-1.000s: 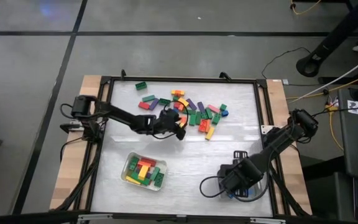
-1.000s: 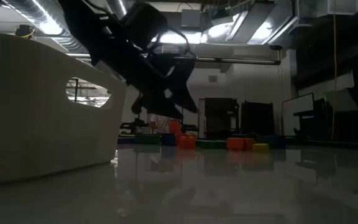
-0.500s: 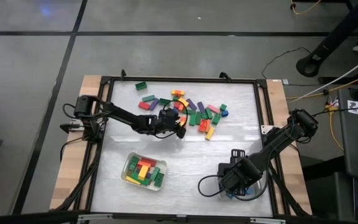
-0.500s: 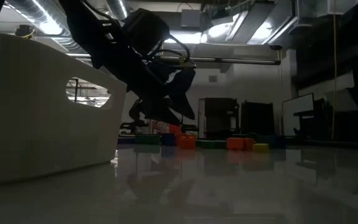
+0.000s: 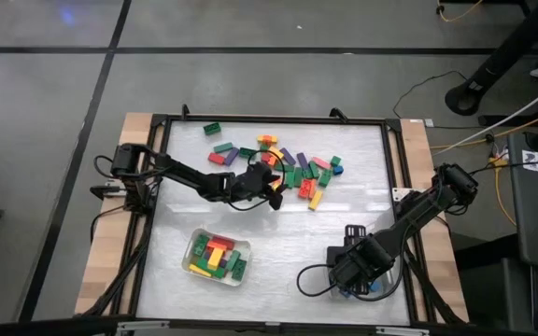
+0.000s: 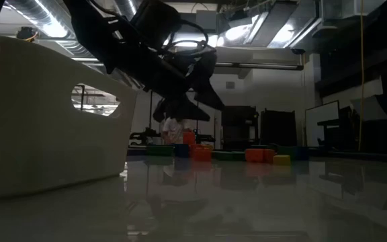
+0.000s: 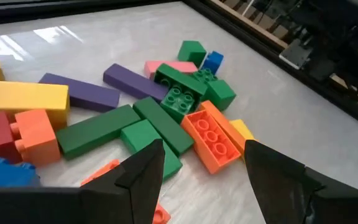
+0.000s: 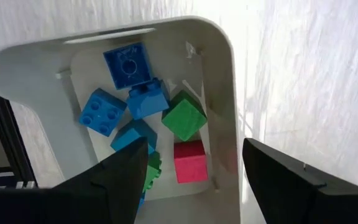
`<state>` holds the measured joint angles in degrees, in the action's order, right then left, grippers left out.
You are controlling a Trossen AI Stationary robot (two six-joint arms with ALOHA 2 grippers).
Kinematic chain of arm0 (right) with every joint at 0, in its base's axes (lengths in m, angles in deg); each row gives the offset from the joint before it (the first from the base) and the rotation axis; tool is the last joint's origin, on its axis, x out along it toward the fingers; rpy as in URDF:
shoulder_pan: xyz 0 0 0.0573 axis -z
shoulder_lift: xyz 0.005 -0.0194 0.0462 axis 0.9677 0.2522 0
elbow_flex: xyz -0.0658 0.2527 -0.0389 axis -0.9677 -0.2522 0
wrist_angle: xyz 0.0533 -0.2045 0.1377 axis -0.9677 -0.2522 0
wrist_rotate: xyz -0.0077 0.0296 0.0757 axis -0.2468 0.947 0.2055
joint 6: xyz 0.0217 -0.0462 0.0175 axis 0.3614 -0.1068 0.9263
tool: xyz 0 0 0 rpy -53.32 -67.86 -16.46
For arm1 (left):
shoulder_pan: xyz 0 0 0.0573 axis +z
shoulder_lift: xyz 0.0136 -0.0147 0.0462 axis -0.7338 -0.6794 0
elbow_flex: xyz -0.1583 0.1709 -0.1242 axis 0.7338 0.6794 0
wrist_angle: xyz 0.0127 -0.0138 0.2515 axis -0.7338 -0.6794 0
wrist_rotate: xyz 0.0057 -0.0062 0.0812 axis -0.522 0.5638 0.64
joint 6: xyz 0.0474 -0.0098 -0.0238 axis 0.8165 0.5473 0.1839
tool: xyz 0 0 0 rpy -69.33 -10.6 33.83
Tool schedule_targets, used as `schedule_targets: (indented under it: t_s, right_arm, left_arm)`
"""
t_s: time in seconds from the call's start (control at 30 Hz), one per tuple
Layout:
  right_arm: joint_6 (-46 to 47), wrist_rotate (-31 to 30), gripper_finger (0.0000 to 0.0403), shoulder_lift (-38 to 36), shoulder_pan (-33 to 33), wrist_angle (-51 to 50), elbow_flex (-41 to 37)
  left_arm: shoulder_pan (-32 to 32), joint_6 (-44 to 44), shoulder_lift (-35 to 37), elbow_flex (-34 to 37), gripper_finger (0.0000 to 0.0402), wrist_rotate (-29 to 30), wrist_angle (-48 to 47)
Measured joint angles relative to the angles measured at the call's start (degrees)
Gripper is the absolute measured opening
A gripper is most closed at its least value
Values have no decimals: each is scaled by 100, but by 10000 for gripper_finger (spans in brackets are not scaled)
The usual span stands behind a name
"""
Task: Sort blocks by size
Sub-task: Put the rectangular orange game piece into the white bin
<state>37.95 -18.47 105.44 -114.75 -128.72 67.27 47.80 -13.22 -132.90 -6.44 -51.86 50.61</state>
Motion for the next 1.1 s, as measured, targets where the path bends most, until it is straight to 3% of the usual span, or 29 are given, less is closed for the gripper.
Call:
schedule_targets:
  t_s: [0.83,1.1]
  right_arm:
    - [-8,0,260,0,0,75,-4]
    - [-9,0,260,0,0,148,-4]
  left_arm:
    - [99,16,-723,0,210,-206,-6]
    - [123,165,-507,-13,210,-253,-739]
